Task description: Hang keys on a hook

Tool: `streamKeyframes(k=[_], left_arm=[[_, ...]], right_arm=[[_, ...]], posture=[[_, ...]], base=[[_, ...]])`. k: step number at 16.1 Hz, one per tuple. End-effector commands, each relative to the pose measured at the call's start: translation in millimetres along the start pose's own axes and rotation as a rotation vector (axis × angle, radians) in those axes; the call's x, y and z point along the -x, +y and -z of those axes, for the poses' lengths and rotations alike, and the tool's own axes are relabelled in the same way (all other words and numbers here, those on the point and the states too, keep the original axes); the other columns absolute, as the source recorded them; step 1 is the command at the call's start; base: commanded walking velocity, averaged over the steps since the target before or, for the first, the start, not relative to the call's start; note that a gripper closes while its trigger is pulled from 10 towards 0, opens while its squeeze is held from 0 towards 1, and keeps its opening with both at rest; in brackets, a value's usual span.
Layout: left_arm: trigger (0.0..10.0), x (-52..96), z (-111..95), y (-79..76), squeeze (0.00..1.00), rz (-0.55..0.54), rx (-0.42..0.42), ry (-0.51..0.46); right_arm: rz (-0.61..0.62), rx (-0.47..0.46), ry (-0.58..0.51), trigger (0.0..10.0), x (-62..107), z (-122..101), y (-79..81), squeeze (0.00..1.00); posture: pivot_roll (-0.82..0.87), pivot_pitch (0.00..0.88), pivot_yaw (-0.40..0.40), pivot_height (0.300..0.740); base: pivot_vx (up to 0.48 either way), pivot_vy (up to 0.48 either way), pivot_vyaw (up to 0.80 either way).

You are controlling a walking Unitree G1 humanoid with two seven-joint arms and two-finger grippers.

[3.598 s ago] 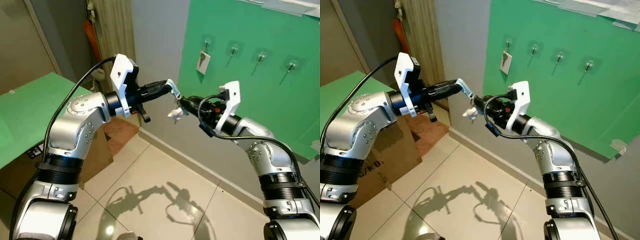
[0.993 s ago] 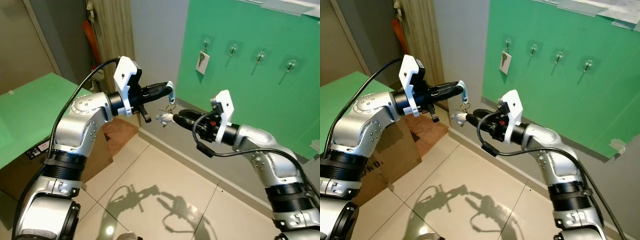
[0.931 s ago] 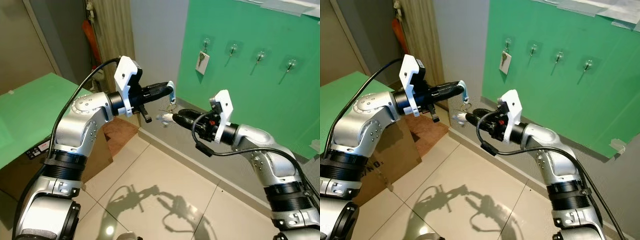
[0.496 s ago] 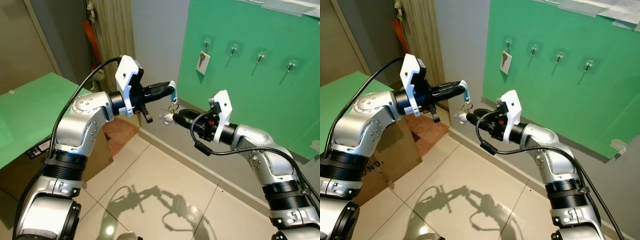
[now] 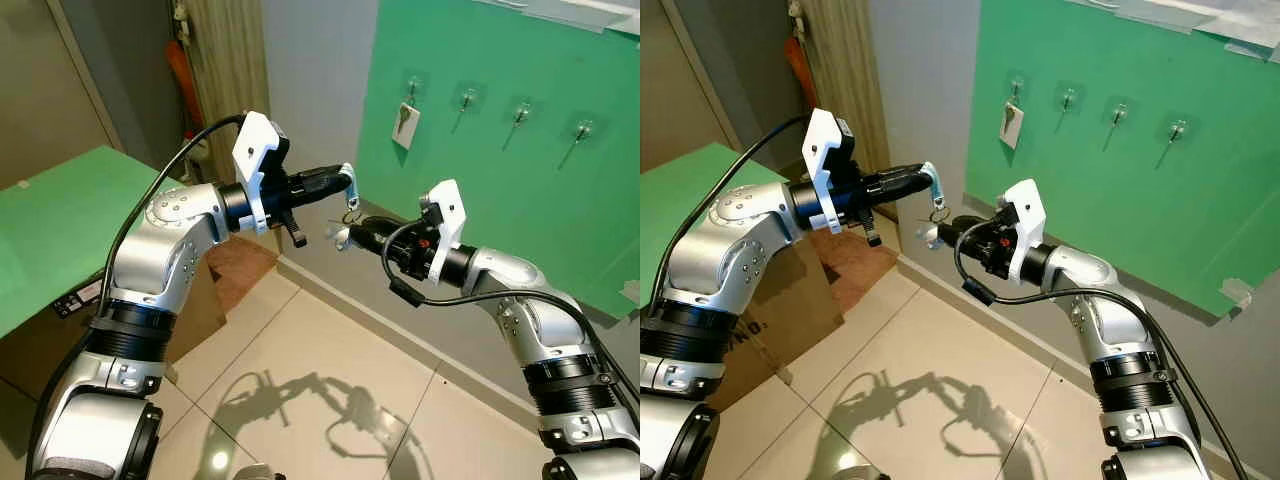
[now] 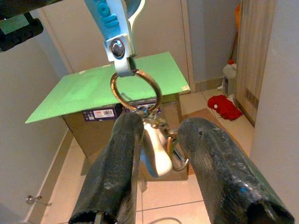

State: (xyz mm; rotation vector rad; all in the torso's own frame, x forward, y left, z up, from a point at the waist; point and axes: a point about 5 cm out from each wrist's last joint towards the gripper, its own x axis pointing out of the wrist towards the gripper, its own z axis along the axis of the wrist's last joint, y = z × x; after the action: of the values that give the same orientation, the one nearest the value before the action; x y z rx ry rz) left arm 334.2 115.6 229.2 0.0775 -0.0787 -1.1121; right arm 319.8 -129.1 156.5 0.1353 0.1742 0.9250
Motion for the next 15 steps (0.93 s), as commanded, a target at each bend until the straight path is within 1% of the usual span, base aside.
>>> streamKeyframes(k=[1,6,9,14,15], left_arm=[[0.0,-3.0,-7.3,-3.0,0.00,0.025,-0.028,-0.008],[0.0,-2.0,-5.8,-4.1,0.00,0.034,-0.028,-0.001],[0.0,-1.3,-4.2,-5.3,0.00,0.042,-0.024,0.004],[0.0,-0.9,-3.4,-5.0,0.00,0.040,-0.021,0.007],[0.0,-0.8,-3.6,-5.3,0.00,0.041,-0.021,0.007]], right_arm=[[0.013,0.025,-0.021,10.0,1.0,-7.9,-3.0,0.00],[0.047,-0.008,-0.067,10.0,1.5,-16.6,-8.9,0.00],[0.041,-0.034,-0.099,10.0,0.8,-21.4,-7.3,0.00],[0.032,-0.041,-0.097,10.0,2.7,-20.5,-6.1,0.00],[0.032,-0.043,-0.096,4.8,3.1,-20.2,-6.2,0.00]], posture=[[0.03,0.000,0.005,0.740],[0.03,0.000,0.005,0.740],[0.03,0.000,0.008,0.740],[0.03,0.000,0.007,0.740],[0.03,0.000,0.006,0.740]], base=[[0.000,0.000,0.00],[0.000,0.000,0.00],[0.000,0.000,0.00],[0.000,0.000,0.00],[0.000,0.000,0.00]])
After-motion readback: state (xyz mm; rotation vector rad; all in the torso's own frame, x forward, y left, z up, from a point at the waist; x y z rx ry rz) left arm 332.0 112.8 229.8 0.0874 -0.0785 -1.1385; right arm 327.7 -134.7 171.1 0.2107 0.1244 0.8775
